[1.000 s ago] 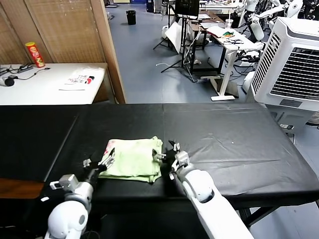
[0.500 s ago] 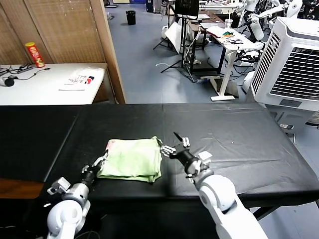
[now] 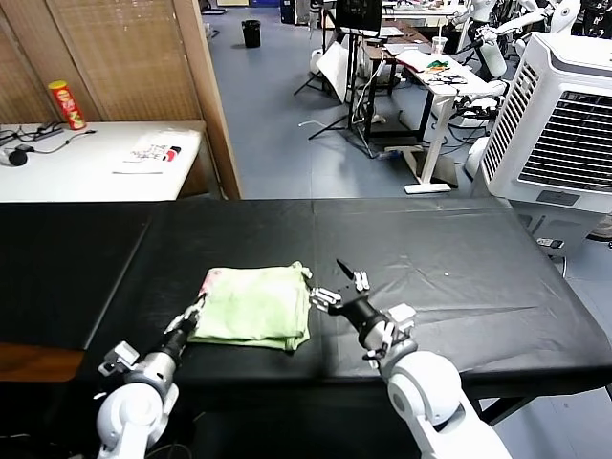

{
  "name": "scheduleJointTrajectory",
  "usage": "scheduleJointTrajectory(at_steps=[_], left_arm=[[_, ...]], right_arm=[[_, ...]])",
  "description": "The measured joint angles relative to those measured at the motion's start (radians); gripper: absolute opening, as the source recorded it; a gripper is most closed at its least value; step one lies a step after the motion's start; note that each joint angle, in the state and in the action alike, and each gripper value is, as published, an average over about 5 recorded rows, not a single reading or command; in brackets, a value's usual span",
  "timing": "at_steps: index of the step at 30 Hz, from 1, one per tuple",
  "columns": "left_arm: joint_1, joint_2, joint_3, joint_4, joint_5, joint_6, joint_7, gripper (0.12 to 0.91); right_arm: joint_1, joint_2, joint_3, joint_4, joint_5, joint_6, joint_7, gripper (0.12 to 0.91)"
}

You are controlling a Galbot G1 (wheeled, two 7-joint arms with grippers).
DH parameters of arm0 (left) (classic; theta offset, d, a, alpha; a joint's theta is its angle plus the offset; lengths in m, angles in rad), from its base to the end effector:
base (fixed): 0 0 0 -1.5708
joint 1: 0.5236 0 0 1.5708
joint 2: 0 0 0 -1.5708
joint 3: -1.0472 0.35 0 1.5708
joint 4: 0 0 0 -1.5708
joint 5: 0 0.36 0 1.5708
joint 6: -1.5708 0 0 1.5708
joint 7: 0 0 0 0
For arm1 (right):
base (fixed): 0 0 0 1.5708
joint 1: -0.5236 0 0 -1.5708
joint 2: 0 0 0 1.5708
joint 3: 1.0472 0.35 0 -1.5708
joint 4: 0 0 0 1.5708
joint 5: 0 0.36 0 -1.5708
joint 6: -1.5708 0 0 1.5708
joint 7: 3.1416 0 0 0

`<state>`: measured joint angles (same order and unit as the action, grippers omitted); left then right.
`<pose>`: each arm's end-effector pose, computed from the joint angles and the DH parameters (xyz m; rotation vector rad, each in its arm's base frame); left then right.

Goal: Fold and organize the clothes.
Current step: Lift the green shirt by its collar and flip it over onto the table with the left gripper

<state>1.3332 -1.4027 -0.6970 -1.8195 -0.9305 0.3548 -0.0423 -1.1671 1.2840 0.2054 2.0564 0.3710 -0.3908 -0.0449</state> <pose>0.2599 0.1031 -0.3345 0.0457 -2.6409 1.0161 0.2760 0.0441 -0.2374 0.7591 -2.8979 -0.1482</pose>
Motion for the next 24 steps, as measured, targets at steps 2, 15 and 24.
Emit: scheduleJointTrajectory(at_steps=[2,15,24], left_arm=[[-0.002,-0.003,0.000,-0.005,0.014,0.001,-0.007,0.190],[0.002,0.048,-0.022,-0.057,0.269,0.024,-0.055,0.142],[0.046,0.210,-0.092,-0.091,0.383,0.011,-0.033,0.142]], right_arm=[[-0.005,0.005,0.001,0.000,-0.006,0.002,0.000,0.798],[-0.064,0.033,0.036,0.001,-0.117,0.008,0.014,0.798],[-0.094,0.036,0.049,0.002,-0.156,0.003,0.028,0.798]])
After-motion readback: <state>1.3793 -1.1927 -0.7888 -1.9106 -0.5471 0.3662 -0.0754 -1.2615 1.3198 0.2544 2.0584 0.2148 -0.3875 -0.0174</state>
